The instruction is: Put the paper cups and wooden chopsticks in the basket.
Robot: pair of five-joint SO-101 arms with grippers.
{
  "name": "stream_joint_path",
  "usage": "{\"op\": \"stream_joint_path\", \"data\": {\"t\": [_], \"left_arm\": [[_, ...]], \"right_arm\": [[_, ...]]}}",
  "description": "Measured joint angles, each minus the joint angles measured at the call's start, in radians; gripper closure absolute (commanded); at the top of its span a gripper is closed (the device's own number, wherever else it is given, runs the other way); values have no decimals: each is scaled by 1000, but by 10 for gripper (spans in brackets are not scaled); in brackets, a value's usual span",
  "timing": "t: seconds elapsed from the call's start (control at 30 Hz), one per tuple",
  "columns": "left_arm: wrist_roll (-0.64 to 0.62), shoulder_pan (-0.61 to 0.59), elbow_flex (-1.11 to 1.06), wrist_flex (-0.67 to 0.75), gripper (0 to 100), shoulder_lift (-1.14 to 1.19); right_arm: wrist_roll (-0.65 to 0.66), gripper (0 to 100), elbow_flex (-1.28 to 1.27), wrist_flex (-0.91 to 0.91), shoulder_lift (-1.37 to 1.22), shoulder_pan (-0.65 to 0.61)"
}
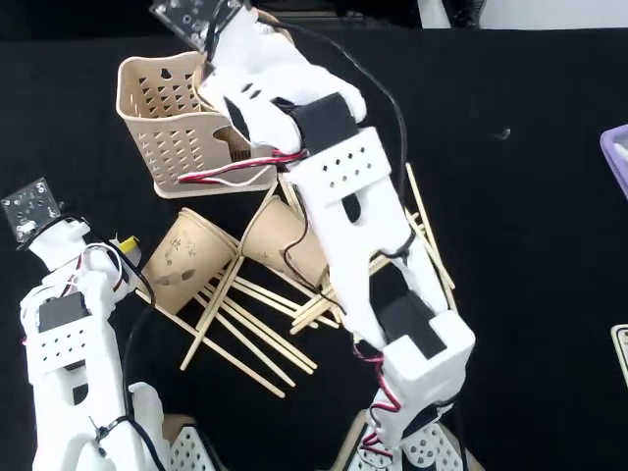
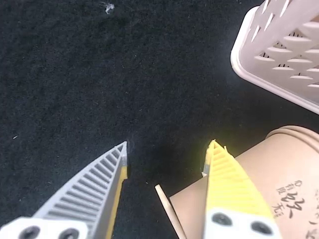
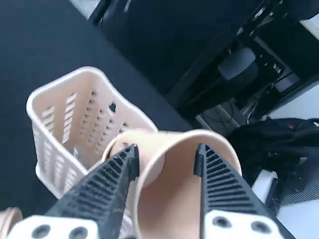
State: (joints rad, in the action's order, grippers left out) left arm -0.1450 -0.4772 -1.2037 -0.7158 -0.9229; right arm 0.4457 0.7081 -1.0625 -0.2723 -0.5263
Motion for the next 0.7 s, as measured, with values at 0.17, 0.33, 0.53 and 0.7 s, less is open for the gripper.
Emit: {"op": "stream_joint_path", "data": {"t": [0.17,0.33,0.53,0.7], "left_arm": [[0,0,0,0,755,0],[0,0,0,0,755,0],[0,0,0,0,755,0],[0,0,0,0,755,0]], "right_arm": [[2,811,6,37,-37,-40],[2,811,71,46,-75,-71],[2,812,226,-5,-83,-86],[2,812,388,-216,-83,-86]]}}
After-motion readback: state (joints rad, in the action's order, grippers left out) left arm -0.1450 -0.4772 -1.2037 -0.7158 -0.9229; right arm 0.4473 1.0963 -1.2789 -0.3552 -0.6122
